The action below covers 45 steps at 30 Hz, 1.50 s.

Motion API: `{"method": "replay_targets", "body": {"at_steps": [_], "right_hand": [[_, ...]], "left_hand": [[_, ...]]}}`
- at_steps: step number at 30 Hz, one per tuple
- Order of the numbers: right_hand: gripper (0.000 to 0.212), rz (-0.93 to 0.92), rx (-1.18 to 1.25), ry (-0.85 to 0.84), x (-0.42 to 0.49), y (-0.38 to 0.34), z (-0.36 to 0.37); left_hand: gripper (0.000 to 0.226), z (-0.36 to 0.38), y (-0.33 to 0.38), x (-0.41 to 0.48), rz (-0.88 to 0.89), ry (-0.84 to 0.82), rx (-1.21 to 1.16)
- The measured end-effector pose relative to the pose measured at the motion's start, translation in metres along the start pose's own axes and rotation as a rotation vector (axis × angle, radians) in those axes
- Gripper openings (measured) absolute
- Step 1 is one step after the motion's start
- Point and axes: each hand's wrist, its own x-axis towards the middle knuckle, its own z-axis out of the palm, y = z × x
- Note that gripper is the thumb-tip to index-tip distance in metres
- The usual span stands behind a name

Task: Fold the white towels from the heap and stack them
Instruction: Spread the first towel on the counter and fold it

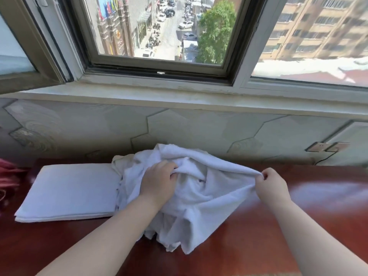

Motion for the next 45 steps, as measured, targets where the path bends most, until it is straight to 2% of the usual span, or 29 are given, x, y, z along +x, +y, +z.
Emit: {"method": "replay_targets", "body": {"at_steps": [4,6,8,11,15,16,18,21,23,26,28,31,33,34,35,37,39,42,45], "right_hand": [[0.013,0.086,0.031,0.066,0.024,0.036,-0.018],[0.009,0.062,0.017,0.021,0.034,0.053,-0.023],[0.003,0.003,0.005,-0.062,0.04,0.065,-0.024],[0.006,-0.145,0.034,-0.219,0.042,0.076,-0.022],[0.035,-0.427,0.095,-0.59,0.039,0.091,-0.03],[0.036,-0.469,0.123,-0.641,0.039,0.095,-0.032],[0.027,-0.485,0.186,-0.629,0.047,0.106,-0.035],[0.013,-0.413,0.188,-0.557,0.07,0.13,-0.046],[0.018,-0.369,0.214,-0.573,0.085,0.147,-0.056],[0.014,-0.238,0.312,-0.61,0.104,0.17,-0.062],[0.024,-0.183,0.342,-0.633,0.11,0.178,-0.061],[0.034,-0.113,0.375,-0.679,0.107,0.184,-0.058],[0.026,-0.096,0.381,-0.7,0.102,0.187,-0.054],[0.016,-0.089,0.376,-0.699,0.099,0.189,-0.052],[0.016,-0.08,0.354,-0.686,0.097,0.191,-0.048],[0.051,-0.071,0.241,-0.648,0.096,0.195,-0.043],[0.072,-0.133,0.063,-0.659,0.098,0.201,-0.044],[0.061,-0.358,-0.272,-0.58,0.101,0.212,-0.053],[0.066,-0.554,-0.415,-0.443,0.099,0.225,-0.06]], "left_hand": [[0.024,0.017,0.052,-0.006,0.051,-0.001,-0.177],[0.021,0.027,0.079,-0.007,0.044,-0.038,-0.242],[0.015,0.043,0.106,-0.005,0.014,-0.097,-0.304],[0.013,0.079,0.15,-0.003,-0.065,-0.171,-0.388],[0.018,0.138,0.213,-0.002,-0.203,-0.193,-0.518],[0.022,0.152,0.227,-0.001,-0.219,-0.198,-0.542],[0.023,0.174,0.251,0.005,-0.231,-0.196,-0.58],[0.02,0.196,0.273,0.008,-0.296,-0.193,-0.672],[0.031,0.204,0.276,-0.001,-0.322,-0.213,-0.619],[0.045,0.22,0.262,-0.027,-0.379,-0.355,-0.363],[0.056,0.231,0.252,-0.042,-0.388,-0.437,-0.201],[0.067,0.244,0.252,-0.049,-0.373,-0.444,-0.212],[0.057,0.254,0.258,-0.045,-0.365,-0.451,-0.335],[0.046,0.261,0.26,-0.041,-0.377,-0.442,-0.385],[0.033,0.268,0.261,-0.037,-0.401,-0.428,-0.43],[0.016,0.281,0.263,-0.028,-0.45,-0.443,-0.497],[0.014,0.291,0.264,-0.023,-0.452,-0.482,-0.528],[0.011,0.297,0.272,-0.018,-0.413,-0.487,-0.584],[0.012,0.294,0.291,-0.007,-0.332,-0.454,-0.619]]}}
